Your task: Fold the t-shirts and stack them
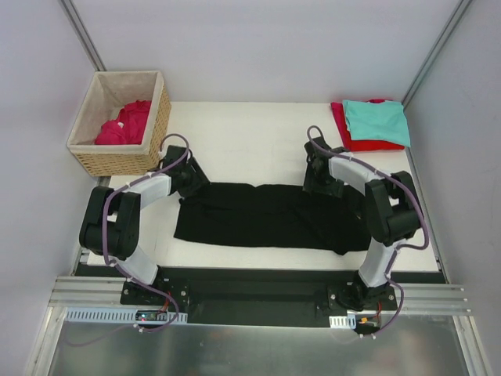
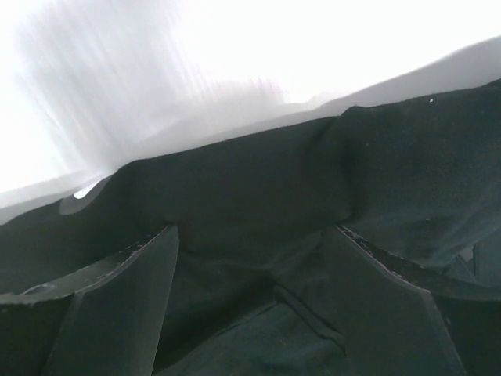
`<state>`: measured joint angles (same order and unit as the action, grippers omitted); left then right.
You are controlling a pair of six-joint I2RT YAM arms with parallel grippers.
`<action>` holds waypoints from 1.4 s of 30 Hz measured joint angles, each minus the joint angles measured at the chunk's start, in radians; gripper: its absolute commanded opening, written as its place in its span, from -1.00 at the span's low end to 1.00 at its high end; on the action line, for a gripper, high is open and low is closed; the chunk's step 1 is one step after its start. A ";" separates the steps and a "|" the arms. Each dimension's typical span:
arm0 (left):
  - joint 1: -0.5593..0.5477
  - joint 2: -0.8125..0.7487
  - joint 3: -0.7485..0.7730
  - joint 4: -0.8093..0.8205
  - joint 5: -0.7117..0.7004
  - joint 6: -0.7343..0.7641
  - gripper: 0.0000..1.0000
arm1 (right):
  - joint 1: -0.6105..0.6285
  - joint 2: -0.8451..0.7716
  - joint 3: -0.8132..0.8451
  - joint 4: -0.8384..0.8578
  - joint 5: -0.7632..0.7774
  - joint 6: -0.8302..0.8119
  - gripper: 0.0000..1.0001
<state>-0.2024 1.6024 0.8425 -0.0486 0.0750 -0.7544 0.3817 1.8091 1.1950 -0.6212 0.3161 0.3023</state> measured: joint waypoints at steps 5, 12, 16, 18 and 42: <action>0.066 0.037 0.061 -0.009 0.000 0.001 0.20 | -0.038 0.135 0.192 -0.026 -0.027 -0.027 0.57; 0.138 0.091 0.172 -0.042 0.003 0.018 0.20 | -0.077 0.248 0.354 -0.014 -0.045 -0.050 0.57; 0.138 0.141 0.267 -0.055 0.024 0.051 0.20 | -0.089 0.249 0.363 -0.015 -0.045 -0.058 0.57; 0.138 0.141 0.296 -0.048 0.042 0.059 0.21 | -0.091 0.244 0.361 -0.015 -0.045 -0.060 0.57; -0.019 -0.143 0.081 -0.114 0.156 0.083 0.22 | -0.037 -0.157 -0.010 0.008 -0.082 -0.076 0.40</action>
<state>-0.2214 1.4597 0.9237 -0.1623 0.2314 -0.6712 0.3450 1.6524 1.1851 -0.6132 0.2337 0.2268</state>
